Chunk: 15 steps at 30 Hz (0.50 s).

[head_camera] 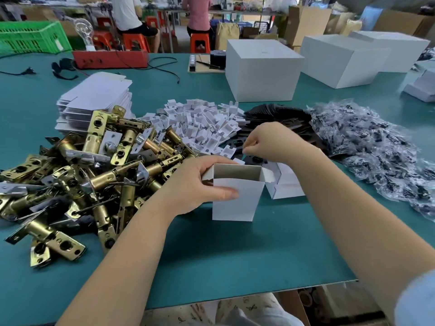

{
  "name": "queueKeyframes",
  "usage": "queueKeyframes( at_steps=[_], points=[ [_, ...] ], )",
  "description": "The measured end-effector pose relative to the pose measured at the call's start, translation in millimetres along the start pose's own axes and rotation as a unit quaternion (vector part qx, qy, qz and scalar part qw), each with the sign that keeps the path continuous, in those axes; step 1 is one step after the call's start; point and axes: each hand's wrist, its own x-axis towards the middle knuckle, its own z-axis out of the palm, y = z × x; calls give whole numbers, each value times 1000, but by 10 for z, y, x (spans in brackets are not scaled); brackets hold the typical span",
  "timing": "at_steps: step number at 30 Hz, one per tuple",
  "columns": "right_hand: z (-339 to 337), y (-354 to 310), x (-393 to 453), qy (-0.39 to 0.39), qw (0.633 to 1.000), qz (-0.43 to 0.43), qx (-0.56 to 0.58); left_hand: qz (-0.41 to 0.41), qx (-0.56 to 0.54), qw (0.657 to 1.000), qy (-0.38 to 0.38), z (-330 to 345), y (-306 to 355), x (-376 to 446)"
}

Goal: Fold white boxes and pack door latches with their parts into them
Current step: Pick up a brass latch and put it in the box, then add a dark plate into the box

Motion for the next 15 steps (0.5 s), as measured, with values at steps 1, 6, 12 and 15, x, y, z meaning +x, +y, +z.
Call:
queueKeyframes(
  at_steps=[1, 6, 12, 15],
  points=[
    [53, -15, 83, -30, 999, 7, -35, -1, -3, 1000, -4, -1, -7, 0],
    [276, -68, 279, -75, 994, 48, -63, -6, -12, 1000, -6, -8, -31, 12],
    [354, -104, 322, -86, 993, 62, -50, 1, -1, 1000, 14, -1, -63, 7],
    [292, -32, 319, -63, 997, 46, -4, 15, 19, 998, 59, 37, -78, 10]
  ],
)
